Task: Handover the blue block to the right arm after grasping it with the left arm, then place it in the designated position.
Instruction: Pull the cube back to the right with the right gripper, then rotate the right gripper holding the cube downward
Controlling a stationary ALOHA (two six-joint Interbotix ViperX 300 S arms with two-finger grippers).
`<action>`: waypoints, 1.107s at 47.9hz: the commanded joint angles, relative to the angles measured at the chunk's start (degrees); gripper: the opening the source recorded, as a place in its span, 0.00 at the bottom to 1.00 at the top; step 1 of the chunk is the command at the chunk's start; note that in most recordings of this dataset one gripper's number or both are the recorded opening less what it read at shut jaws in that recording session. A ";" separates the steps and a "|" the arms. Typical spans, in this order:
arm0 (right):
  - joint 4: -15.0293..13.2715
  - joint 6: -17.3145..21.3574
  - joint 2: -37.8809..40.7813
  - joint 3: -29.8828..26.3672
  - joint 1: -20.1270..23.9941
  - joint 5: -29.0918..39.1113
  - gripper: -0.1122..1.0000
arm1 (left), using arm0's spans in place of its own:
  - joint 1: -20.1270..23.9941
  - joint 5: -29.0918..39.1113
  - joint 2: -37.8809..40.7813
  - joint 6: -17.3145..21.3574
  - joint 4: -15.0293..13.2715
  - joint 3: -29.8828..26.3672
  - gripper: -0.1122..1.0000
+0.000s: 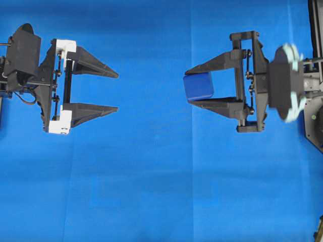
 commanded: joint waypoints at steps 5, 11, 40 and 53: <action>0.26 5.01 -1.85 -0.44 0.09 2.64 0.43 | -0.09 -0.53 -0.79 0.09 0.09 -1.05 0.94; 0.18 5.36 -2.02 -0.26 0.09 3.43 0.43 | 0.00 -0.53 -0.79 0.18 0.09 -1.14 0.94; 0.26 5.36 -2.02 -0.26 0.09 3.52 0.43 | -0.09 -0.26 -0.79 0.09 0.09 -1.14 0.94; 0.26 5.36 -2.02 -0.26 0.09 3.52 0.43 | -0.09 -0.26 -1.32 0.09 0.09 -0.88 0.94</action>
